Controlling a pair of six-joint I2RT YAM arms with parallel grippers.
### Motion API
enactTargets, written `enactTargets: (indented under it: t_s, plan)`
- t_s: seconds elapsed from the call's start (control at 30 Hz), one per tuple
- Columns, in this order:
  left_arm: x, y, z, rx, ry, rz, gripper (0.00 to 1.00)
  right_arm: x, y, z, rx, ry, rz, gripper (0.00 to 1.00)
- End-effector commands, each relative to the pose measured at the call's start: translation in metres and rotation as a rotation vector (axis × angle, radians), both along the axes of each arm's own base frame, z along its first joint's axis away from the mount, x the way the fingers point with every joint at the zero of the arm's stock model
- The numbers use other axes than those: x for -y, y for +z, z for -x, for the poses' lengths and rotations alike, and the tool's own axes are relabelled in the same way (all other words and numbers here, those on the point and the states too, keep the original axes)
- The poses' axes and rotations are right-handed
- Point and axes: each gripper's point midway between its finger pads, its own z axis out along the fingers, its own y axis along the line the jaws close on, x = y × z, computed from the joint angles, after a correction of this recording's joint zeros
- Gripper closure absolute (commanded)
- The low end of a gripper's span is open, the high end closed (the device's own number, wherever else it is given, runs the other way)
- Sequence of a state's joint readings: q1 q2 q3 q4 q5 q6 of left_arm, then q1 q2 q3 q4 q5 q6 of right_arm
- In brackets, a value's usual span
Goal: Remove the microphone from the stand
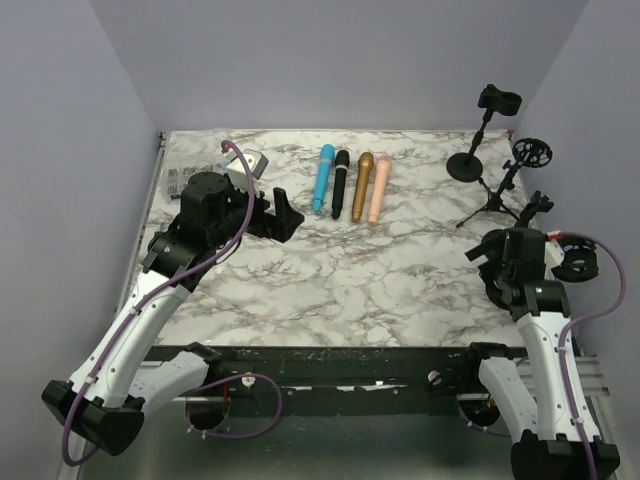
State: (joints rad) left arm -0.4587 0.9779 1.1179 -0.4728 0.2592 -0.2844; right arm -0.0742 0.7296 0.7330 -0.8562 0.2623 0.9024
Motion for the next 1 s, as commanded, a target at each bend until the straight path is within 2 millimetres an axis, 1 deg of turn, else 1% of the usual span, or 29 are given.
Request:
enactTargets:
  t_s: [0.0, 0.1, 0.17, 0.3, 0.37, 0.4, 0.43, 0.47, 0.53, 0.57, 0.63, 0.73, 0.83, 0.9, 0.97]
  plan:
    - [0.003, 0.008, 0.005, 0.016, -0.021, 0.018, 0.05, -0.049, 0.005, -0.006, 0.070, 0.329, -0.109, 0.00]
    - [0.002, 0.009, 0.005, 0.020, -0.019, 0.020, 0.05, -0.079, 0.012, -0.016, 0.149, 0.509, -0.186, 0.00]
    - [0.003, 0.007, 0.004, 0.021, -0.018, 0.022, 0.05, -0.093, 0.016, -0.024, 0.206, 0.592, -0.217, 0.00]
    - [0.000, 0.003, 0.000, 0.023, 0.004, 0.011, 0.05, -0.115, 0.022, -0.039, 0.284, 0.699, -0.267, 0.00]
    - [-0.001, 0.000, -0.003, 0.027, 0.014, 0.006, 0.05, -0.132, 0.020, -0.044, 0.277, 0.748, -0.257, 0.00]
    - [-0.001, -0.001, -0.004, 0.028, 0.018, 0.003, 0.05, -0.148, 0.021, -0.045, 0.279, 0.801, -0.246, 0.00]
    - [-0.001, -0.002, -0.005, 0.030, 0.022, 0.001, 0.05, -0.160, 0.020, -0.046, 0.275, 0.827, -0.223, 0.00]
    - [-0.002, -0.002, -0.006, 0.035, 0.026, 0.000, 0.05, -0.180, 0.021, -0.045, 0.273, 0.880, -0.211, 0.00]
    - [-0.003, -0.003, -0.008, 0.049, 0.030, -0.001, 0.05, -0.212, 0.021, -0.044, 0.269, 0.961, -0.184, 0.00]
    - [-0.003, -0.002, -0.007, 0.063, 0.030, 0.003, 0.05, -0.224, 0.021, -0.044, 0.267, 0.992, -0.174, 0.00]
    - [-0.004, 0.002, -0.006, 0.098, 0.030, 0.014, 0.05, -0.240, 0.024, -0.047, 0.293, 1.026, -0.168, 0.00]
    - [-0.006, 0.014, 0.001, 0.172, 0.022, 0.054, 0.05, -0.261, 0.035, -0.049, 0.356, 1.085, -0.180, 0.00]
    - [-0.008, 0.029, 0.015, 0.237, 0.011, 0.124, 0.05, -0.279, 0.054, -0.045, 0.411, 1.168, -0.166, 0.00]
    - [-0.011, 0.037, 0.029, 0.269, 0.004, 0.185, 0.05, -0.280, 0.072, -0.043, 0.471, 1.193, -0.152, 0.00]
    - [-0.017, 0.045, 0.047, 0.307, -0.001, 0.250, 0.05, -0.274, 0.094, -0.039, 0.552, 1.197, -0.116, 0.00]
